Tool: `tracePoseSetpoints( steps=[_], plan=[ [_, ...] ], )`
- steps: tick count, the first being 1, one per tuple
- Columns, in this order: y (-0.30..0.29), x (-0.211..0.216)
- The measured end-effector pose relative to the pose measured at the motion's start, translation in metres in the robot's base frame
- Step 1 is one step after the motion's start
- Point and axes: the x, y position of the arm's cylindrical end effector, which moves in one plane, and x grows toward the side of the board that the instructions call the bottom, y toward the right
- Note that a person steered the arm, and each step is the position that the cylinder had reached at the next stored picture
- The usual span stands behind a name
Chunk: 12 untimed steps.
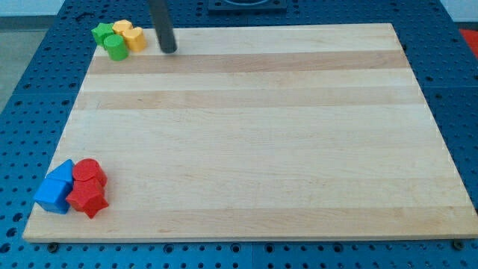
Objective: Move blue cube along with blue triangle slightly up
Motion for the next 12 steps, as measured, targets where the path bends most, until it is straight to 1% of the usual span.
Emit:
tracePoseSetpoints(
  steps=[1,5,6,8,9,10,11,12],
  plan=[
    [0.004,-0.033],
    [-0.019,-0.035],
    [0.012,-0.033],
    [0.015,-0.034],
    [0.051,-0.020],
    [0.039,-0.033],
    [0.040,-0.026],
    [0.080,0.020]
  ],
)
